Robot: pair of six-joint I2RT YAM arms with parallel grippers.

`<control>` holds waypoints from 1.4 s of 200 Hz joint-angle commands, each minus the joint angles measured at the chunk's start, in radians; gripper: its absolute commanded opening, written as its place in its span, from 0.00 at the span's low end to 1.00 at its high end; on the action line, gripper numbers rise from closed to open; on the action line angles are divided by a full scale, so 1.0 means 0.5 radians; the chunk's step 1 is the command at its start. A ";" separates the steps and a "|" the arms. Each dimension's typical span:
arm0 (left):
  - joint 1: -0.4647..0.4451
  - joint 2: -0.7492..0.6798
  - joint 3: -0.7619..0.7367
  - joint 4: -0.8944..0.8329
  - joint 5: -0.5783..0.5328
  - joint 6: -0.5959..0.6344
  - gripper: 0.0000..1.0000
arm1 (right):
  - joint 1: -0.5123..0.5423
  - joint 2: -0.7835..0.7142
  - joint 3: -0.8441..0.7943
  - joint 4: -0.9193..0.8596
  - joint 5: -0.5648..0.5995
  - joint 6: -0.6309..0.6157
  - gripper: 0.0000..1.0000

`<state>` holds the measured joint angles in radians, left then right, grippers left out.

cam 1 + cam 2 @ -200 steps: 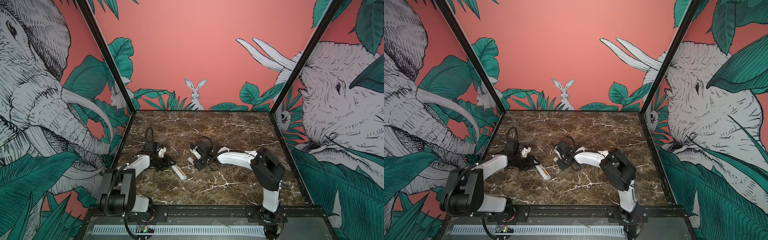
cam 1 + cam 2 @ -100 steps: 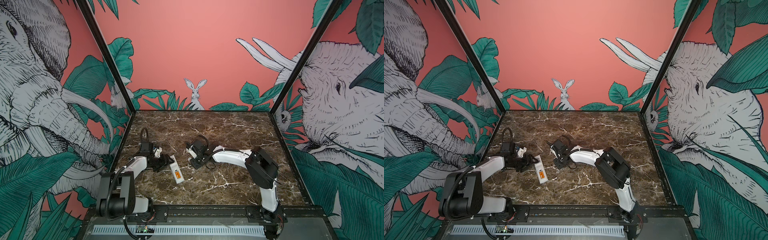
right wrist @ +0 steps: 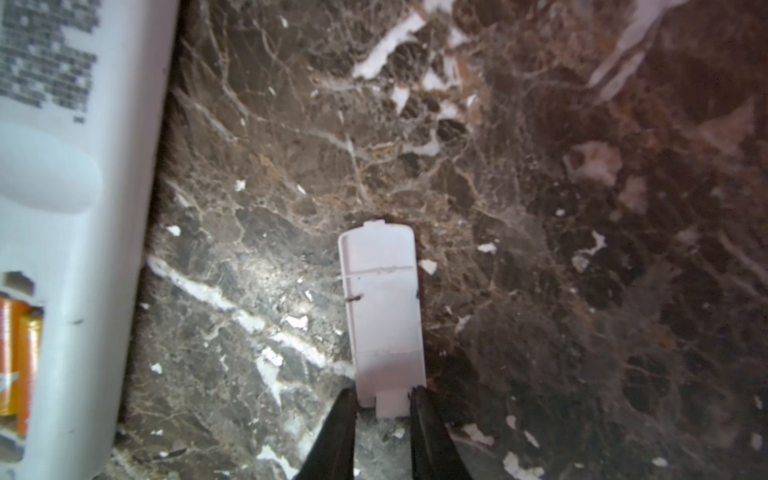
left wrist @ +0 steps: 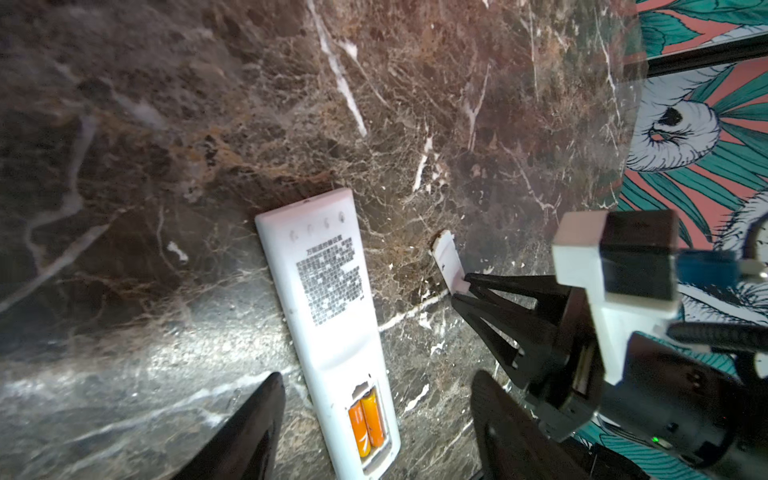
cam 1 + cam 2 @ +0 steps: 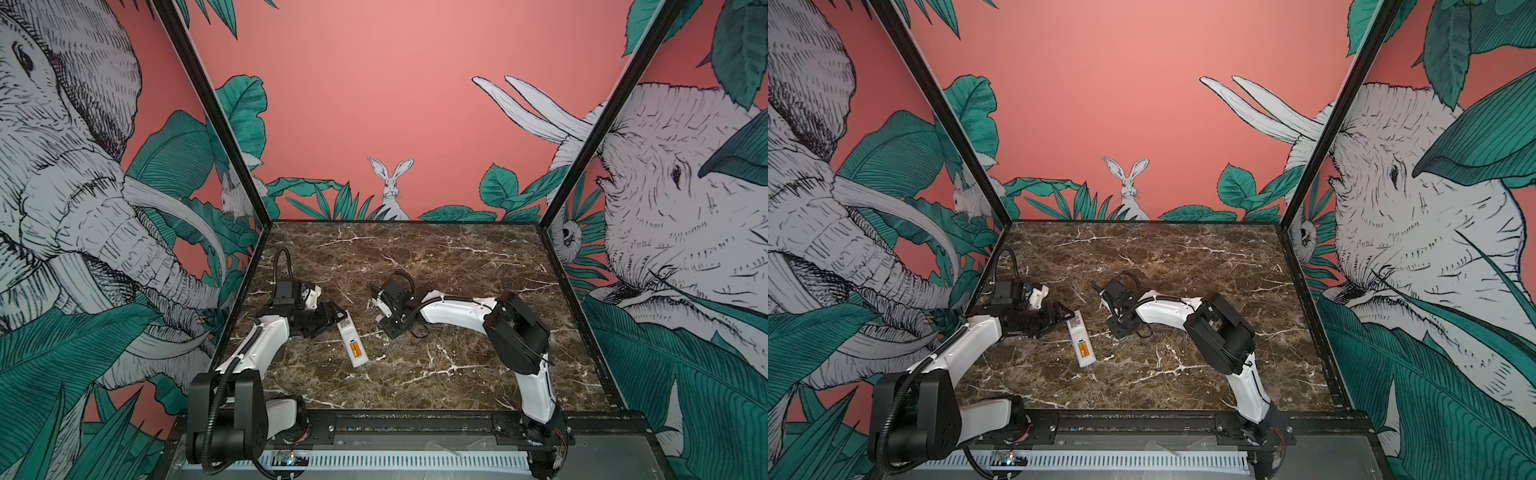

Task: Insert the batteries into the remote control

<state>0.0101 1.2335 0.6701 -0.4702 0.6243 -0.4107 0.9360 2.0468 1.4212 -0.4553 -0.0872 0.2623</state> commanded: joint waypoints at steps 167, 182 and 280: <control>-0.211 -0.150 0.035 0.350 0.525 -0.049 0.82 | -0.057 -0.593 -0.465 0.271 -0.223 0.184 0.07; -0.376 -0.163 0.039 0.527 0.543 -0.119 0.83 | -0.108 -0.760 -0.605 0.398 -0.350 0.276 0.07; -0.878 -0.074 -0.035 1.999 0.829 -0.595 0.98 | -0.371 -1.681 -1.168 0.968 -1.141 0.855 0.08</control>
<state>-0.3870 1.1831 0.6594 0.2897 0.9764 -0.6430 0.7559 1.2648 0.8608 -0.0864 -0.5285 0.5983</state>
